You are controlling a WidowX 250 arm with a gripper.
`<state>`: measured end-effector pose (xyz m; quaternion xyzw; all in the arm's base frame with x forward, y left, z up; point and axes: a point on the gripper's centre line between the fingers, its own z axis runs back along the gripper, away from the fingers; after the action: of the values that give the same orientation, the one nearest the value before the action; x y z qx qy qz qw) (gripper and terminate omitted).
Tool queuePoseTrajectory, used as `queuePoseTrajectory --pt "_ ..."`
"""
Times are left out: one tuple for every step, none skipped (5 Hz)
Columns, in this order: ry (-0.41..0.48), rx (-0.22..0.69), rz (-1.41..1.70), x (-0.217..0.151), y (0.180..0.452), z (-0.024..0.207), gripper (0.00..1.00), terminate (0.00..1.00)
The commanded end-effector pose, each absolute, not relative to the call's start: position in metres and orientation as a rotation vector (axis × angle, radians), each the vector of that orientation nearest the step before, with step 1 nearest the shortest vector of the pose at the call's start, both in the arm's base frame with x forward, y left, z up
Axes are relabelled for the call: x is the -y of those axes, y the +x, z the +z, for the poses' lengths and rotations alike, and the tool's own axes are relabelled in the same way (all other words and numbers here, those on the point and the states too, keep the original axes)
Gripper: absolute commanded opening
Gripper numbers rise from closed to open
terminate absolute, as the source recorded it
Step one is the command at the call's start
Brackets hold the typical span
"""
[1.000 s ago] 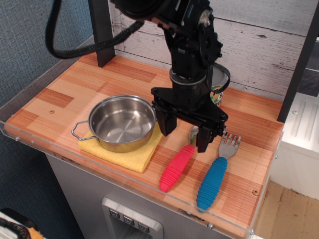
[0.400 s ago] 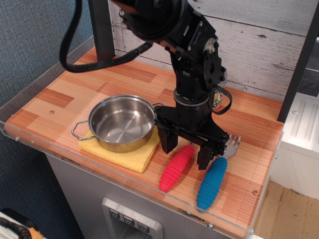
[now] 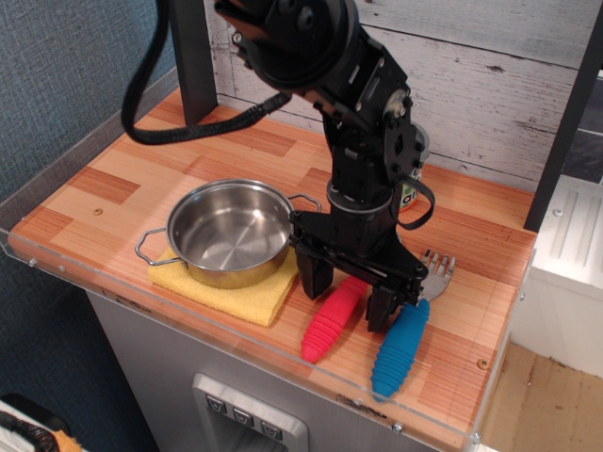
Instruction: Moved red fork to the left side next to the pot
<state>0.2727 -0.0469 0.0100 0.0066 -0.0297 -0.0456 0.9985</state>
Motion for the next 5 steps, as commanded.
queuePoseTrajectory --pt "0.014 0.069 -0.09 0.043 0.273 0.01 1.0 0.0" --pt "0.013 0.066 -0.103 0.044 0.274 0.01 0.0 0.0" --pt "0.017 0.072 -0.086 0.04 0.273 0.014 0.0 0.0" --pt "0.025 0.111 -0.08 0.039 0.274 0.032 0.0 0.0" --pt "0.059 0.155 -0.062 0.039 0.274 0.048 0.0 0.0"
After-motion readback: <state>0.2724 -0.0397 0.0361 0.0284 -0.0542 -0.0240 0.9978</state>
